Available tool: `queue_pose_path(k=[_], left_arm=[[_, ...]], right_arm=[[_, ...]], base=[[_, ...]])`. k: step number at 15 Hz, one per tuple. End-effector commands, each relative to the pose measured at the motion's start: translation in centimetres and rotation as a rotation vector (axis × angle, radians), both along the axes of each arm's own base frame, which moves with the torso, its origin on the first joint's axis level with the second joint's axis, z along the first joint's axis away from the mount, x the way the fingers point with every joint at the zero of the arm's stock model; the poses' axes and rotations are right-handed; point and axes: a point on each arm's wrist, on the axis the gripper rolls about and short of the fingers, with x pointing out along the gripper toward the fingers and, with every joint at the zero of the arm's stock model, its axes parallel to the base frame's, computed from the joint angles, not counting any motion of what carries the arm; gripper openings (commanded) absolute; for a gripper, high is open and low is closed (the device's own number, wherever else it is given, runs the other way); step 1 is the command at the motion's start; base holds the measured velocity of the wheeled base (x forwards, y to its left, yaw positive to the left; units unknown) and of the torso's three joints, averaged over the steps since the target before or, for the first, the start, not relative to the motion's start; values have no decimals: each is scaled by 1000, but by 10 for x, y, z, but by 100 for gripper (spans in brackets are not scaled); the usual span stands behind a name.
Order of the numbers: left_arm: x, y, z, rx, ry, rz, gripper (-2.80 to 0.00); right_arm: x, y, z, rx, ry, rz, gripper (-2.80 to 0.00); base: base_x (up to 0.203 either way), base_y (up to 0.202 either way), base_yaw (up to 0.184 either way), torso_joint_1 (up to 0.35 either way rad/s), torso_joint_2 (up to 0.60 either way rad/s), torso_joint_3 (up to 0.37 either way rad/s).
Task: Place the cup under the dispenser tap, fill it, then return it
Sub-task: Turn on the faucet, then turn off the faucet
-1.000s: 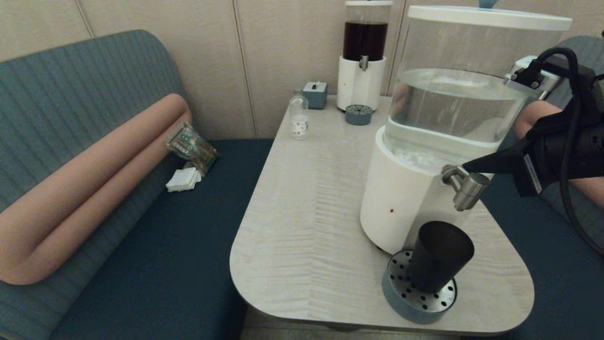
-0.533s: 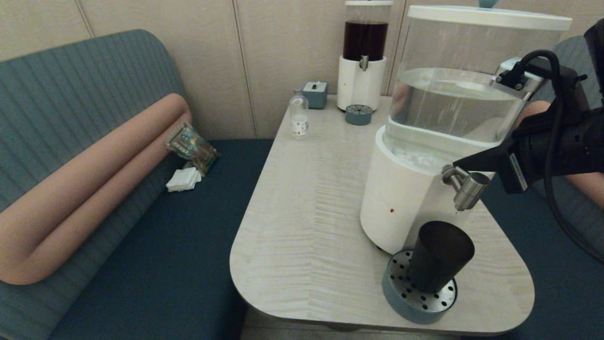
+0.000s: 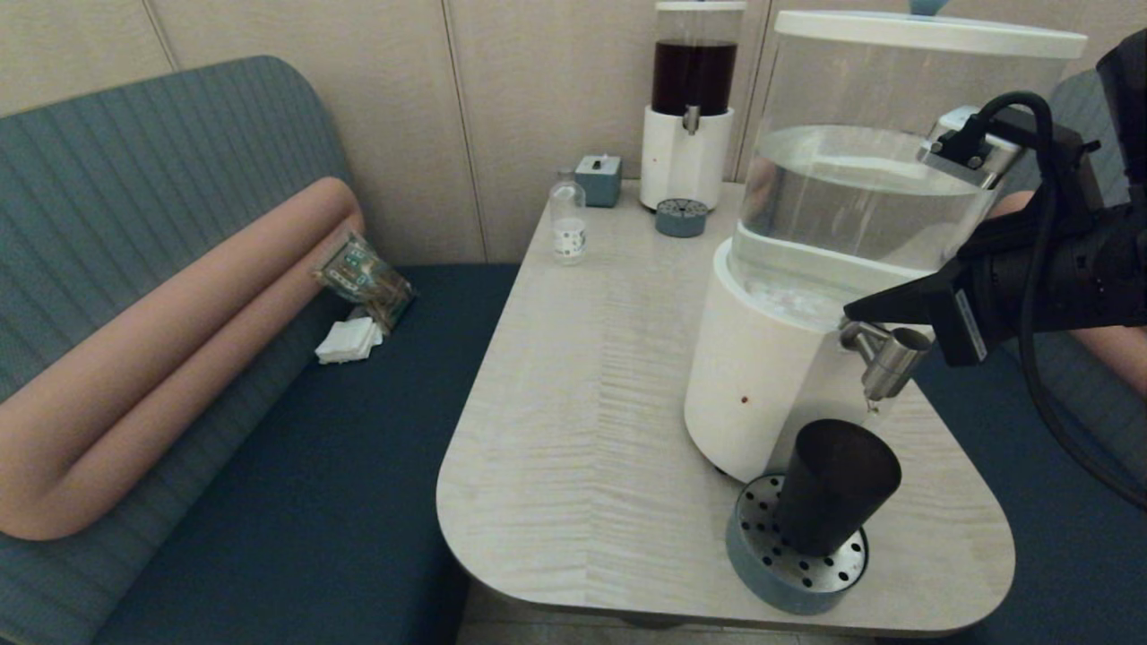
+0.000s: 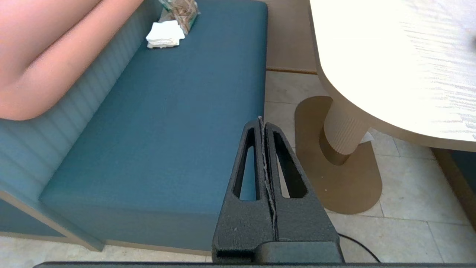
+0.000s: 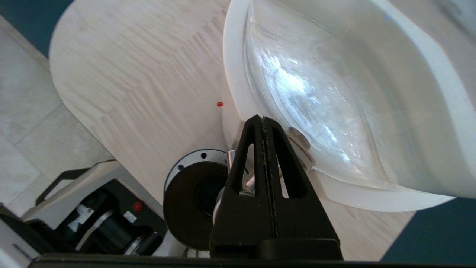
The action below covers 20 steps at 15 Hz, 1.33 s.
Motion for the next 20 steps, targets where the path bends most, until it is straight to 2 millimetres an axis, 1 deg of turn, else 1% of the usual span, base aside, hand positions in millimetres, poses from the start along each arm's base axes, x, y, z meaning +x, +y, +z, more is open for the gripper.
queue_pose_path(k=[1,5,8,11,13,16,18,20], left_arm=[[0,0,0,-1,2,-1,-280],[0,0,0,-1,2,1,-280],[0,0,0,-1,2,1,-280],[0,0,0,-1,2,1,-280],[0,0,0,-1,1,0,-280],[0,0,0,-1,2,1,-280],[0,0,0,-1,2,0,-280],[0,0,0,-1,2,1,-280]], right_arm=[[-2,0,0,11,5,24,-280],[-4,-1,2,15,0,29,-280],[-2,0,6,29,-28,22,-280],[-4,-3,25,90,-174,10,-280],[-10,-6,32,103,-207,10,-280],[-29,-10,35,108,-214,22,-280],[-51,-15,40,118,-216,39,-280],[-80,-26,49,150,-251,33,-280]], base=[[0,0,0,0,0,0],[0,0,0,0,0,0],[0,0,0,0,0,0],[0,0,0,0,0,0],[0,0,0,0,0,0],[0,0,0,0,0,0],[0,0,0,0,0,0],[0,0,0,0,0,0]])
